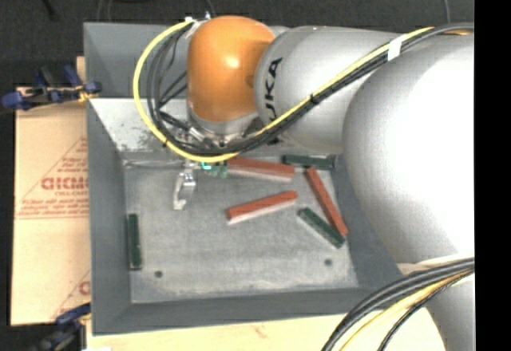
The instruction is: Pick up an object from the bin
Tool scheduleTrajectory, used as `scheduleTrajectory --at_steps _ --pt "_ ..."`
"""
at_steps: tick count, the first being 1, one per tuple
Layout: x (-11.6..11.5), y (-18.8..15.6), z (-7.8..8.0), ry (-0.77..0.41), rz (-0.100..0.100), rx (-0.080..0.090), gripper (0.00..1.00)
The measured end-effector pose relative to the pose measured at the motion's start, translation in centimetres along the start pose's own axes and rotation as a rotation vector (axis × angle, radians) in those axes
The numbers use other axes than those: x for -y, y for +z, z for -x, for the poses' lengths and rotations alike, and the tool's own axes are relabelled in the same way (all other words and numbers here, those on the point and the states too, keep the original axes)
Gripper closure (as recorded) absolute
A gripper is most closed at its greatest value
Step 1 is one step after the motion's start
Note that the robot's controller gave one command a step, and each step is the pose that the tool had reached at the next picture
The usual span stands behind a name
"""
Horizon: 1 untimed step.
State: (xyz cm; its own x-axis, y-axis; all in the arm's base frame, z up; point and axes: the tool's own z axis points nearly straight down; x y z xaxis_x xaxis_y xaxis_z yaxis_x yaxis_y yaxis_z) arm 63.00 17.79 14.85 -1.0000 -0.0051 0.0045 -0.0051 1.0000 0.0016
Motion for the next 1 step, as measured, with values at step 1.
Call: scheduleTrajectory --at_steps 1 --pt "0.05 -0.53 0.2 0.003 0.002 0.008 0.0"
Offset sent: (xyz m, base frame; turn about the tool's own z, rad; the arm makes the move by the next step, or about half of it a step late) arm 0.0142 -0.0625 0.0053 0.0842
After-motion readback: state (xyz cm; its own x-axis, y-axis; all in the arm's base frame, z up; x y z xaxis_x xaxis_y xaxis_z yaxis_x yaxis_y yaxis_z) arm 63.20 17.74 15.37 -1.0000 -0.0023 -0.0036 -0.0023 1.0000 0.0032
